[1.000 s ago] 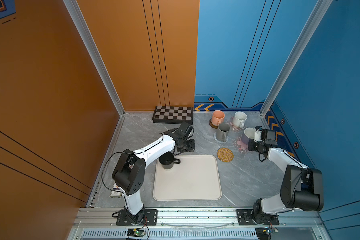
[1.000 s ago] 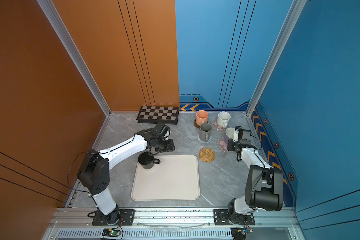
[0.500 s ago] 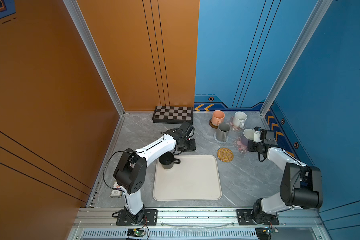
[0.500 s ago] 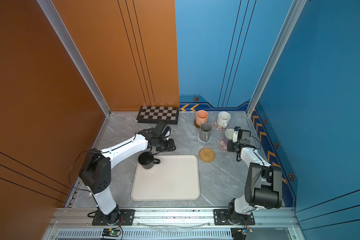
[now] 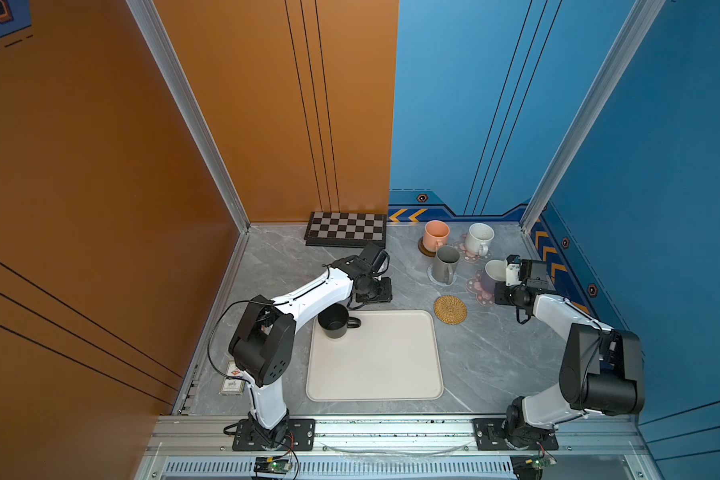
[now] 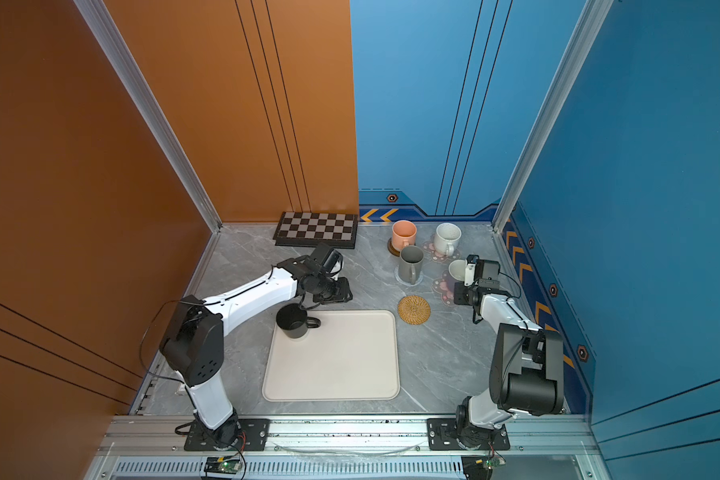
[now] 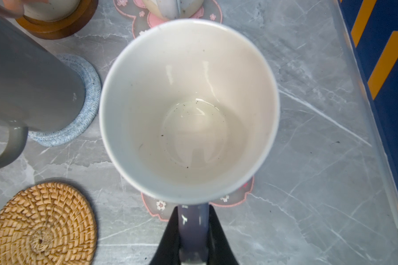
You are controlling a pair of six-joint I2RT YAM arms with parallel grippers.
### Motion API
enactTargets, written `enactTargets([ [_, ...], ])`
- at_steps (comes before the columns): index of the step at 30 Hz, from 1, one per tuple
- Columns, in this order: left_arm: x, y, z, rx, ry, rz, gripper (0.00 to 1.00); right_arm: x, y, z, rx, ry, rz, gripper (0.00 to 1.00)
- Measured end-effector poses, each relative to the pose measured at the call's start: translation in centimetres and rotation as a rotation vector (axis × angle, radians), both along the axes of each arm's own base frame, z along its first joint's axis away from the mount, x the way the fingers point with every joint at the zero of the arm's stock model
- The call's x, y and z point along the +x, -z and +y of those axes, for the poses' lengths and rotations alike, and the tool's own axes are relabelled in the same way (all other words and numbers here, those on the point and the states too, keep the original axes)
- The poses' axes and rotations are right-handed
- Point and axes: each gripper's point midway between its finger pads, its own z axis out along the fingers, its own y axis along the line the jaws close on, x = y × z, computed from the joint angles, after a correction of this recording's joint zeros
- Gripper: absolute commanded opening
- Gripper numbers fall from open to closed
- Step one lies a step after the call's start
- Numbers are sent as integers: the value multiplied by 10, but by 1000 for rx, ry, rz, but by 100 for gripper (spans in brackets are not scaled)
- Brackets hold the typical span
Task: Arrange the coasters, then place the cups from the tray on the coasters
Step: 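Lower the lavender mug onto the nearer pink flower coaster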
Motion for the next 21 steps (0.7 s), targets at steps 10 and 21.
enactTargets([
  [10, 0, 0, 0, 0, 0, 0, 43, 5, 4, -2, -28, -7, 33, 0],
  [21, 0, 0, -1, -3, 2, 1, 43, 4, 4, -2, -31, -12, 39, 10],
])
